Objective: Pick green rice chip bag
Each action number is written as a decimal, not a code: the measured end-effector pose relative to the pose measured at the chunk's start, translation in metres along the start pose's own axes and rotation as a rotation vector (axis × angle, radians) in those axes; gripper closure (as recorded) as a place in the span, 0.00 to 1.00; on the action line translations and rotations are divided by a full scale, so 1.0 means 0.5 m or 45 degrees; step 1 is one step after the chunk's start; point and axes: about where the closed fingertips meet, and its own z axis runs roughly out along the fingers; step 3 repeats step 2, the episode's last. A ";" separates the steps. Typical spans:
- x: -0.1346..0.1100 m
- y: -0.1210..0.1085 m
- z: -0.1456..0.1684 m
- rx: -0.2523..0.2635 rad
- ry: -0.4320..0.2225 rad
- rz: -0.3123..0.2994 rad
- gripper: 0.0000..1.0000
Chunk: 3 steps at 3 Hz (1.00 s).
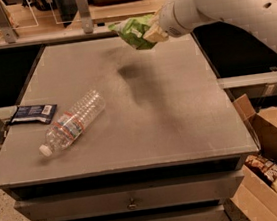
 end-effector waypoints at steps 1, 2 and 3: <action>-0.019 -0.018 -0.058 0.075 -0.098 -0.007 1.00; -0.020 -0.024 -0.071 0.093 -0.115 -0.007 1.00; -0.020 -0.024 -0.071 0.093 -0.115 -0.007 1.00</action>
Offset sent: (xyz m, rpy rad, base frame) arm -0.0138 -0.0085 0.0230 0.0462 -0.0715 0.0105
